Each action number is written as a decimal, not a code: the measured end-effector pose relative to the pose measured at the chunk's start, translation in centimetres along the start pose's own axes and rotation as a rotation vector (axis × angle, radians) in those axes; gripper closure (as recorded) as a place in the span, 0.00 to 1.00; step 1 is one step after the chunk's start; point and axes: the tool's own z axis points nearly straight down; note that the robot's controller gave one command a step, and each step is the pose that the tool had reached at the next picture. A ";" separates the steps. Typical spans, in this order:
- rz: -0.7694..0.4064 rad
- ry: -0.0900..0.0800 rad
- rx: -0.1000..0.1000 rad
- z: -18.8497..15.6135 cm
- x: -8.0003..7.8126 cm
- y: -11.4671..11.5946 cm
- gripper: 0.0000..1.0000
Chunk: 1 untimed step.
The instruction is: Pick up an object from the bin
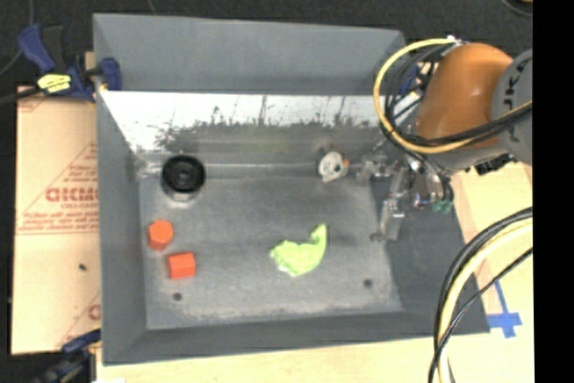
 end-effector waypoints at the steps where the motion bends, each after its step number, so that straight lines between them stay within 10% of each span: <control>1: -0.004 -0.008 0.001 -0.5 -0.2 0.0 0.00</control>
Offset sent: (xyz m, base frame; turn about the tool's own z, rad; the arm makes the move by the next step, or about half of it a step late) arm -0.0267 0.0655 -0.0696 -0.1340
